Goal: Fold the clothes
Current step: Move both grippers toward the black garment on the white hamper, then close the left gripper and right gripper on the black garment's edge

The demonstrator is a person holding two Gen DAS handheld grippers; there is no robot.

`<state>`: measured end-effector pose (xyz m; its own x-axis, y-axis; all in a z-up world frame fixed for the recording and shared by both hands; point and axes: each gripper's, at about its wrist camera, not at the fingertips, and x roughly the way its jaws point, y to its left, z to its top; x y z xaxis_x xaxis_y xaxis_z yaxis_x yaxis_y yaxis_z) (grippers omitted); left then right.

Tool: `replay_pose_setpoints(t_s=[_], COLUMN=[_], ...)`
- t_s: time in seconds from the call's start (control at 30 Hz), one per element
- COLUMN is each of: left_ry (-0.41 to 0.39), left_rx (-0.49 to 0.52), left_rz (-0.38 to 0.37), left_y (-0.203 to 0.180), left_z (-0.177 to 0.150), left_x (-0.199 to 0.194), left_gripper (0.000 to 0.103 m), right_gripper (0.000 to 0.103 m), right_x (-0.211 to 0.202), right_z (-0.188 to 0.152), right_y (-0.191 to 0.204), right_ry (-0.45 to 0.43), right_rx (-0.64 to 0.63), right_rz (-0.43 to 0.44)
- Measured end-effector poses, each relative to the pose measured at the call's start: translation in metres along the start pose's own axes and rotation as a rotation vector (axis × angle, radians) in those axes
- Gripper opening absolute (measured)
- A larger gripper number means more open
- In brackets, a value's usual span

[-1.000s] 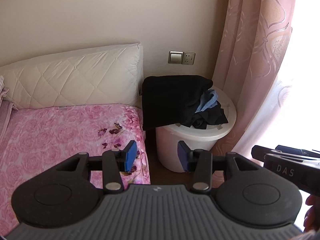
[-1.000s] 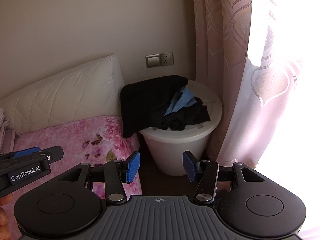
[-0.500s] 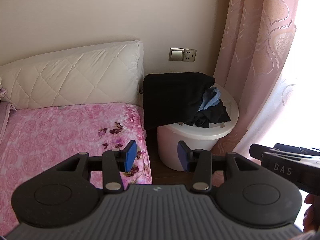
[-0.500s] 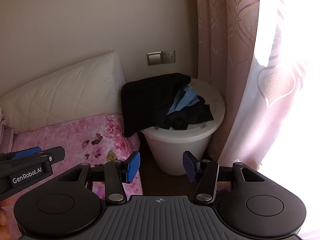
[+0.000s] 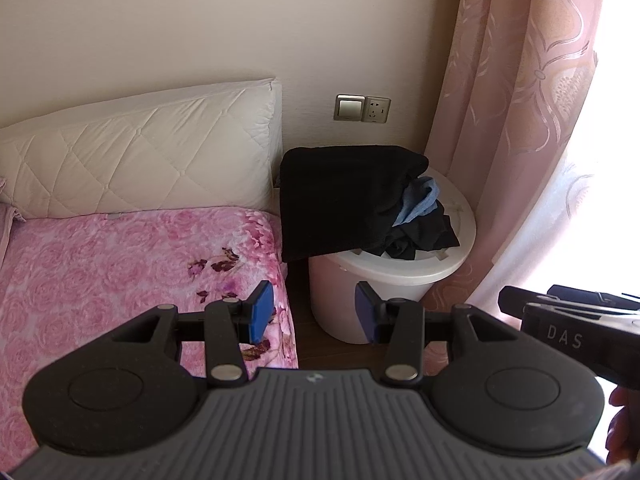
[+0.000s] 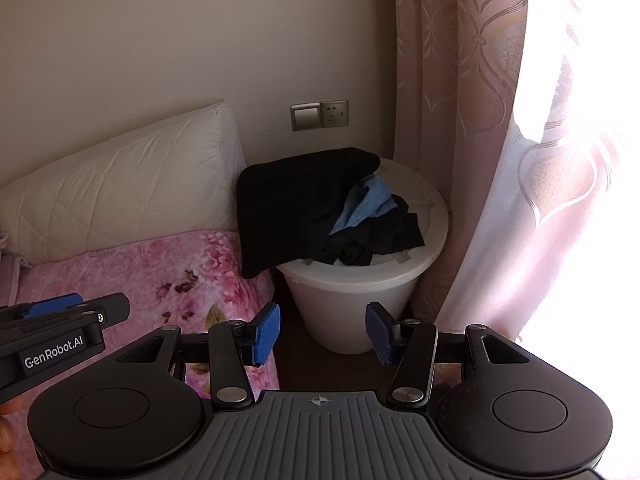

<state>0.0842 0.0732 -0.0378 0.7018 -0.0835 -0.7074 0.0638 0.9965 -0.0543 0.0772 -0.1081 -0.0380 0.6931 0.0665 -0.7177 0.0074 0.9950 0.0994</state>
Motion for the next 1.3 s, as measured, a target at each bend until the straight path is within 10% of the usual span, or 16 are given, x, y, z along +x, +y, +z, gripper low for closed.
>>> replay_pose_setpoints(t_s=[1.3], left_ry=[0.048], left_rx=[-0.041], left_rz=[0.013], left_y=[-0.002], left_z=[0.039], left_x=[0.087], left_gripper=[0.041], right_gripper=[0.052], right_x=[0.085], right_z=[0.050], right_y=[-0.027], right_ry=[-0.005], right_rx=[0.091], right_rz=[0.092])
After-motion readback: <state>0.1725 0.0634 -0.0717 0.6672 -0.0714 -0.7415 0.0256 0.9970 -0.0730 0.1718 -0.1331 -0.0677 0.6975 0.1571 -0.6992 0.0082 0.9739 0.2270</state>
